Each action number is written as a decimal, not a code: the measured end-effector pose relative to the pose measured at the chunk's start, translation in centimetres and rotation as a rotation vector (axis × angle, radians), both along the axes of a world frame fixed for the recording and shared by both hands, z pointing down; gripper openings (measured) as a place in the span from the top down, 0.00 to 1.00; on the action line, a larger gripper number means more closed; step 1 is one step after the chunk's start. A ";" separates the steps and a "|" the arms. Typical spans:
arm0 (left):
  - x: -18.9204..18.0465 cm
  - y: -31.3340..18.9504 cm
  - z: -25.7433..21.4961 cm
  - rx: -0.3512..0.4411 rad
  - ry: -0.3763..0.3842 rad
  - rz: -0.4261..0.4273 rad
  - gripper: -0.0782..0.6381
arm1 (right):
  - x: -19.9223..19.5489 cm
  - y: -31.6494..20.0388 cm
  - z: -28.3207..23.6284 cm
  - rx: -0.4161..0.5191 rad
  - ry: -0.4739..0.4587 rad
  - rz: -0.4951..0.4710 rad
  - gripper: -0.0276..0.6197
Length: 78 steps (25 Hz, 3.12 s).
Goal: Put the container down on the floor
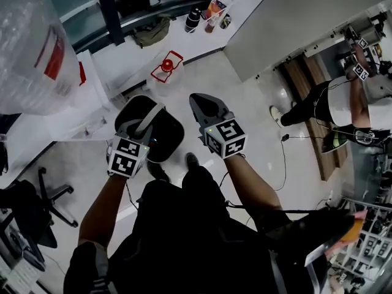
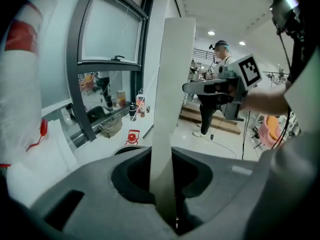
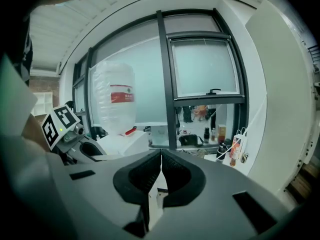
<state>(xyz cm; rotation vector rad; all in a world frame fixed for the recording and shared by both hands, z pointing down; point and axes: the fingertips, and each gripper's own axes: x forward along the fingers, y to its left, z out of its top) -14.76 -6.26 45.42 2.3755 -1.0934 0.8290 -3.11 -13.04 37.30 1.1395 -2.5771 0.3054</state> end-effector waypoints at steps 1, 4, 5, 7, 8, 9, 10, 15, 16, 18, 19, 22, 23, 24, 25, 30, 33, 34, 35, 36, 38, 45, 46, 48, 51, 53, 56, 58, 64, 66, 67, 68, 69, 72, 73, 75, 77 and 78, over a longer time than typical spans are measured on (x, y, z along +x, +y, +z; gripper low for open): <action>0.2 -0.5 0.5 -0.005 -0.003 0.004 0.79 | 0.2 -0.4 0.5 -0.009 0.004 -0.001 0.94; 0.6 -2.3 2.4 -0.015 -0.012 0.016 0.79 | 0.7 -1.9 2.2 -0.029 0.005 -0.015 0.95; 0.6 -3.0 3.1 -0.015 -0.014 0.020 0.79 | 0.8 -2.5 2.9 -0.033 0.004 -0.019 0.94; 0.8 -4.4 4.7 -0.015 -0.016 0.024 0.79 | 1.0 -3.9 4.1 -0.041 -0.006 -0.023 0.94; 0.9 -5.0 5.6 -0.020 -0.016 0.022 0.79 | 1.0 -4.6 4.7 -0.042 -0.015 -0.023 0.94; 1.1 -5.5 6.5 -0.027 -0.019 0.017 0.79 | 1.1 -5.3 5.2 -0.042 -0.024 -0.024 0.94; 1.3 -5.9 7.3 -0.031 -0.022 0.013 0.79 | 1.2 -5.9 5.8 -0.045 -0.029 -0.027 0.95; 2.2 -8.3 10.5 -0.012 -0.041 0.009 0.79 | 1.4 -8.2 9.3 -0.074 -0.009 -0.067 0.94; 2.2 -8.7 11.3 -0.010 -0.044 0.005 0.79 | 1.3 -8.7 9.9 -0.073 -0.007 -0.073 0.94; 2.2 -9.5 13.0 -0.008 -0.052 -0.002 0.79 | 1.1 -9.5 11.1 -0.075 -0.001 -0.085 0.94; 2.2 -9.9 13.8 -0.007 -0.058 -0.005 0.79 | 0.9 -9.9 11.6 -0.074 0.000 -0.091 0.94; 2.5 -10.7 15.9 -0.007 -0.069 -0.009 0.79 | 0.0 -10.8 13.1 -0.062 -0.010 -0.116 0.94; 2.5 -10.8 16.8 -0.010 -0.072 -0.010 0.79 | -0.2 -10.9 13.9 -0.067 -0.011 -0.126 0.94; 2.5 -10.9 17.9 -0.015 -0.077 -0.010 0.79 | -0.4 -10.9 14.7 -0.074 -0.011 -0.134 0.94; 2.4 -11.0 19.0 -0.019 -0.083 -0.008 0.79 | -0.5 -10.9 15.6 -0.081 -0.011 -0.140 0.94; 2.3 -11.2 24.9 -0.044 -0.115 0.018 0.79 | -0.3 -10.9 20.9 -0.137 0.013 -0.144 0.94; 2.3 -11.5 28.3 -0.053 -0.133 0.023 0.79 | 0.0 -10.8 24.1 -0.170 0.024 -0.146 0.94; 2.3 -11.7 29.4 -0.054 -0.141 0.028 0.79 | 0.1 -10.9 25.0 -0.176 0.025 -0.148 0.94; 2.3 -11.8 30.6 -0.056 -0.150 0.035 0.79 | 0.0 -10.9 25.8 -0.181 0.026 -0.149 0.94; 2.2 -11.8 31.7 -0.061 -0.159 0.041 0.79 | -0.1 -10.9 26.5 -0.185 0.026 -0.151 0.94; 1.9 -11.7 33.7 -0.077 -0.173 0.051 0.79 | -0.4 -10.8 27.7 -0.196 0.024 -0.157 0.94; 1.6 -11.6 40.3 -0.110 -0.188 0.080 0.79 | -0.6 -10.7 32.7 -0.223 0.035 -0.162 0.94; 1.6 -11.6 41.1 -0.113 -0.189 0.083 0.79 | -0.7 -10.6 33.4 -0.230 0.039 -0.164 0.94; 1.5 -11.6 42.6 -0.116 -0.187 0.083 0.79 | -0.7 -10.4 34.8 -0.238 0.045 -0.168 0.94; 1.5 -11.8 44.7 -0.117 -0.181 0.078 0.79 | -0.8 -10.3 36.5 -0.240 0.048 -0.165 0.94; 1.5 -12.0 46.0 -0.116 -0.181 0.076 0.79 | -0.9 -10.3 37.6 -0.248 0.051 -0.161 0.94; 1.5 -12.0 47.8 -0.122 -0.177 0.077 0.79 | -1.0 -10.1 39.1 -0.260 0.052 -0.158 0.94; 1.4 -11.9 49.1 -0.131 -0.178 0.076 0.79 | -1.1 -10.2 40.1 -0.266 0.051 -0.157 0.94; 1.1 -12.3 52.1 -0.147 -0.180 0.068 0.79 | -1.3 -10.3 41.6 -0.252 0.054 -0.162 0.94; 1.0 -12.5 52.9 -0.148 -0.185 0.068 0.79 | -1.2 -10.3 42.4 -0.256 0.059 -0.158 0.94; 0.9 -12.6 53.2 -0.149 -0.187 0.068 0.79 | -1.1 -10.4 42.7 -0.259 0.057 -0.151 0.94; 0.9 -12.7 53.6 -0.150 -0.190 0.069 0.79 | -1.1 -10.5 43.0 -0.262 0.052 -0.142 0.94; 0.9 -12.7 54.0 -0.150 -0.193 0.071 0.79 | -1.1 -10.6 43.3 -0.266 0.045 -0.135 0.94; 0.8 -12.8 55.0 -0.154 -0.191 0.072 0.79 | -1.0 -10.4 44.3 -0.278 0.042 -0.127 0.94; 0.7 -12.8 55.2 -0.153 -0.188 0.070 0.79 | -1.0 -10.2 44.6 -0.284 0.043 -0.128 0.94; 0.5 -13.0 55.6 -0.154 -0.188 0.067 0.79 | -1.2 -9.8 45.1 -0.295 0.042 -0.127 0.94; 0.2 -13.5 55.9 -0.155 -0.197 0.070 0.79 | -1.2 -9.7 45.6 -0.304 0.040 -0.123 0.94; 0.1 -13.8 56.0 -0.152 -0.200 0.071 0.79 | -1.2 -9.5 45.8 -0.310 0.041 -0.120 0.94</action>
